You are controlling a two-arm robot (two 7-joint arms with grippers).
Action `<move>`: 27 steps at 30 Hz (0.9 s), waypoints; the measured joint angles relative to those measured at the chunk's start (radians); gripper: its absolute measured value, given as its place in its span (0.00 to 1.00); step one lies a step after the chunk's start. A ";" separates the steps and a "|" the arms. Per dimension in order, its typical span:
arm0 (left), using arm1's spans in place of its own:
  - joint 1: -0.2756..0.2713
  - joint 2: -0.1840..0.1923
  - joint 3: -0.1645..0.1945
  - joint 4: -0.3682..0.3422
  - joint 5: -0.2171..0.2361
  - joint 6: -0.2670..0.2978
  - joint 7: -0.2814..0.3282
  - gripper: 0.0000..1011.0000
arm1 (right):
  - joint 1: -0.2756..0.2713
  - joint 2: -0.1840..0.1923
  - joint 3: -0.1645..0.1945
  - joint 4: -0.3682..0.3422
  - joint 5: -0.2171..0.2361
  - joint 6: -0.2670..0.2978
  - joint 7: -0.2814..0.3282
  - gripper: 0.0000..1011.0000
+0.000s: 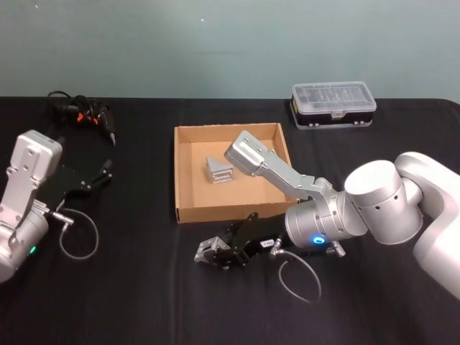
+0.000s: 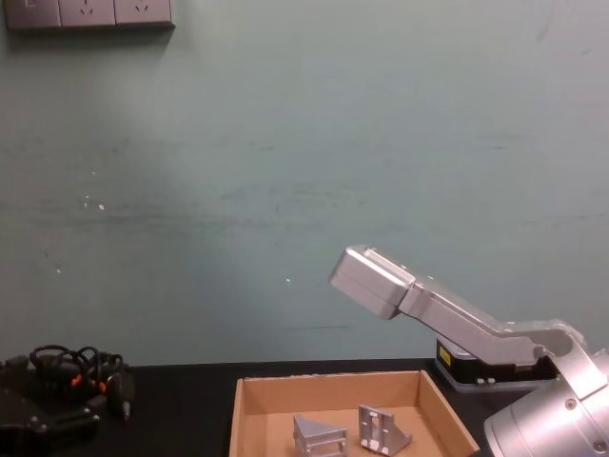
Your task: Use one hand to pick up the angle iron from the table and place it into the box.
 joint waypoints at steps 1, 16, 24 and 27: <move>0.000 0.000 0.000 0.000 0.000 0.000 0.000 1.00 | 0.000 0.000 0.000 0.000 0.000 0.000 0.000 0.46; 0.000 0.000 0.000 0.000 0.000 0.000 0.000 1.00 | -0.024 0.020 0.031 -0.067 0.001 -0.011 -0.036 0.46; 0.000 0.000 0.000 0.000 0.000 0.000 0.000 1.00 | -0.049 0.033 0.096 -0.164 0.018 -0.035 -0.095 0.46; 0.000 0.000 0.000 0.000 0.000 0.000 0.000 1.00 | -0.046 0.025 0.115 -0.168 0.020 -0.048 -0.114 0.46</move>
